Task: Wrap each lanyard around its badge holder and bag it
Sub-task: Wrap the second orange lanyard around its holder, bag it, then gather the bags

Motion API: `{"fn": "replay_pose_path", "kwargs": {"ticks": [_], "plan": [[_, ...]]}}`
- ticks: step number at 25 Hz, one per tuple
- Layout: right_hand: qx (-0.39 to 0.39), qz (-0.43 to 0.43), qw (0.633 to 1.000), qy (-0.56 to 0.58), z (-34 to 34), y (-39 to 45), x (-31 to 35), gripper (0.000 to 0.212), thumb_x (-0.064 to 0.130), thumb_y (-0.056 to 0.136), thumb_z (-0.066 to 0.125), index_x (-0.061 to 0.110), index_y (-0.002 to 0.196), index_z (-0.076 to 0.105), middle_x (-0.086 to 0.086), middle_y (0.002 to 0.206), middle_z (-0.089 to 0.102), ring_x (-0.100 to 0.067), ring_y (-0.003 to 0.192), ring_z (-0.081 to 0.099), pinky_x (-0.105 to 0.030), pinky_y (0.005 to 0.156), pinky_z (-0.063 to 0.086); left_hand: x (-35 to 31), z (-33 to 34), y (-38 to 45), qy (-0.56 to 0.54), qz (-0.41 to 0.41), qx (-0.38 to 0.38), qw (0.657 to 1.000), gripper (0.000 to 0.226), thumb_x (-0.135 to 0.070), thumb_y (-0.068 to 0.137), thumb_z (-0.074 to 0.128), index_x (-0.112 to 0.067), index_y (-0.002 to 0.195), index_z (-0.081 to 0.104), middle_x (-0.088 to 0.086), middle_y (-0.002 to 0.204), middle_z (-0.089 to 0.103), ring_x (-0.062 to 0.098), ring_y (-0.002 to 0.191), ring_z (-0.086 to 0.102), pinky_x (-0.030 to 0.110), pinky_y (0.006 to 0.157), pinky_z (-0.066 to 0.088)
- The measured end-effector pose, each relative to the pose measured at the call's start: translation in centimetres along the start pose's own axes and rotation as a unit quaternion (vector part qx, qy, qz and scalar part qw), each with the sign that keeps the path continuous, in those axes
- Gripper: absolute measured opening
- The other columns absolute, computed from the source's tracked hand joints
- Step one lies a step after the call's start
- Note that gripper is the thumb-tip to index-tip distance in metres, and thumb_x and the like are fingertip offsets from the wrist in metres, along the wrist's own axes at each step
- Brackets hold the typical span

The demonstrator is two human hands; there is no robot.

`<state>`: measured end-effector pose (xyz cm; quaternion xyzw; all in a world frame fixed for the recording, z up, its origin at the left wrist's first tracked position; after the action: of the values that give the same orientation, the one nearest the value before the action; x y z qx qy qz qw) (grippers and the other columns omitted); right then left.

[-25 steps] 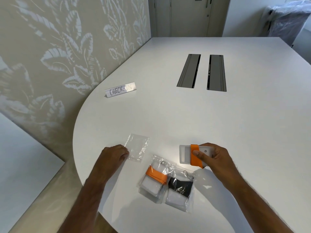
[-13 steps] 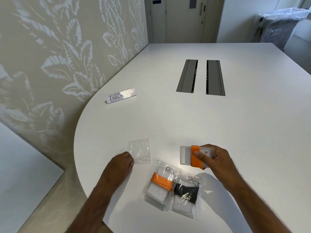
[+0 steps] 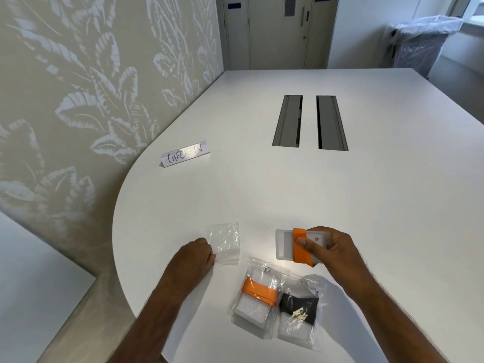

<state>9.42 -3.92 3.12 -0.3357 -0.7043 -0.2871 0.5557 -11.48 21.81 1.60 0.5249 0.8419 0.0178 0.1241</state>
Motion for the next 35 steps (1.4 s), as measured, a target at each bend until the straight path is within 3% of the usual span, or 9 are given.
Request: {"fn": "replay_pose_path", "kwargs": {"ticks": [2, 6, 10, 17, 23, 26, 29, 35], "plan": [[-0.004, 0.006, 1.000, -0.003, 0.3, 0.0, 0.1, 0.035, 0.056, 0.074, 0.075, 0.033, 0.099, 0.069, 0.011, 0.098, 0.074, -0.015, 0.089, 0.073, -0.012, 0.060, 0.057, -0.1, 0.1, 0.4, -0.001, 0.002, 0.001, 1.000, 0.021, -0.009, 0.091, 0.074, -0.004, 0.071, 0.068, 0.013, 0.076, 0.067, 0.033, 0.066, 0.067, 0.042, 0.065, 0.058], [-0.003, 0.007, 1.000, 0.018, 1.1, 0.0, 0.9, 0.035, 0.057, 0.071, 0.081, 0.031, 0.094, 0.076, 0.011, 0.084, 0.078, -0.011, 0.078, 0.075, -0.020, 0.061, 0.060, 0.2, 0.0, 1.2, -0.020, -0.017, 0.000, 1.000, 0.014, -0.004, 0.090, 0.065, -0.003, 0.077, 0.065, 0.012, 0.082, 0.064, 0.030, 0.074, 0.064, 0.044, 0.070, 0.054], [0.007, 0.009, 0.999, 0.036, 2.2, -0.1, 2.0, 0.020, 0.053, 0.073, 0.082, 0.039, 0.087, 0.078, 0.015, 0.081, 0.077, -0.005, 0.074, 0.075, -0.019, 0.058, 0.059, 0.4, -0.9, 1.8, -0.051, -0.036, -0.021, 0.998, 0.018, -0.010, 0.094, 0.063, -0.003, 0.078, 0.063, 0.010, 0.082, 0.063, 0.029, 0.074, 0.063, 0.043, 0.069, 0.053], [0.017, 0.024, 0.997, 0.065, 4.5, -0.5, 3.4, 0.033, 0.048, 0.073, 0.085, 0.021, 0.091, 0.078, 0.000, 0.078, 0.080, -0.016, 0.066, 0.077, -0.024, 0.055, 0.061, -2.1, -3.9, 3.0, -0.084, -0.015, -0.077, 0.993, 0.020, -0.007, 0.092, 0.067, -0.004, 0.073, 0.062, 0.007, 0.073, 0.061, 0.025, 0.062, 0.063, 0.042, 0.061, 0.057], [0.025, 0.047, 0.998, 0.042, 6.1, 0.0, 3.7, 0.028, 0.040, 0.085, 0.087, 0.017, 0.098, 0.077, -0.006, 0.084, 0.081, -0.026, 0.070, 0.080, -0.041, 0.062, 0.067, -6.5, -6.7, 3.6, -0.092, 0.043, -0.109, 0.989, 0.016, -0.007, 0.088, 0.071, -0.007, 0.074, 0.064, 0.006, 0.076, 0.063, 0.025, 0.063, 0.064, 0.042, 0.060, 0.057], [0.014, 0.054, 0.998, 0.042, 5.7, 0.2, 3.8, 0.028, 0.039, 0.086, 0.086, 0.017, 0.099, 0.075, -0.006, 0.084, 0.080, -0.023, 0.065, 0.080, -0.032, 0.053, 0.064, -8.6, -7.9, 3.7, -0.074, 0.063, -0.126, 0.987, 0.015, -0.008, 0.087, 0.075, -0.007, 0.075, 0.066, 0.006, 0.075, 0.065, 0.025, 0.061, 0.064, 0.039, 0.059, 0.058], [-0.001, 0.059, 0.998, 0.032, 4.9, 0.3, 3.7, 0.031, 0.039, 0.088, 0.085, 0.015, 0.104, 0.073, -0.007, 0.090, 0.079, -0.021, 0.065, 0.080, -0.027, 0.052, 0.061, -10.4, -9.5, 3.4, -0.059, 0.093, -0.160, 0.981, 0.016, -0.007, 0.080, 0.085, -0.007, 0.075, 0.070, 0.005, 0.073, 0.068, 0.020, 0.058, 0.065, 0.026, 0.058, 0.051], [-0.040, 0.044, 0.996, 0.070, 3.9, -0.2, 4.0, 0.018, 0.036, 0.091, 0.082, 0.021, 0.095, 0.071, 0.003, 0.080, 0.077, -0.014, 0.059, 0.077, -0.019, 0.047, 0.057, -13.7, -10.4, 2.5, -0.016, 0.156, -0.215, 0.964, 0.014, -0.010, 0.079, 0.086, -0.005, 0.082, 0.073, 0.008, 0.080, 0.073, 0.021, 0.066, 0.069, 0.032, 0.060, 0.057]]}}
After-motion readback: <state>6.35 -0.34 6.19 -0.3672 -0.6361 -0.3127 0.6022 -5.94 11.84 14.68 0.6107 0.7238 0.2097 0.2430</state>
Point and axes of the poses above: each hand's wrist, its own y-axis towards the middle knuckle, its own z-axis out of the palm, x = y × z, the point moved 10 cm from there along y, towards the middle knuckle
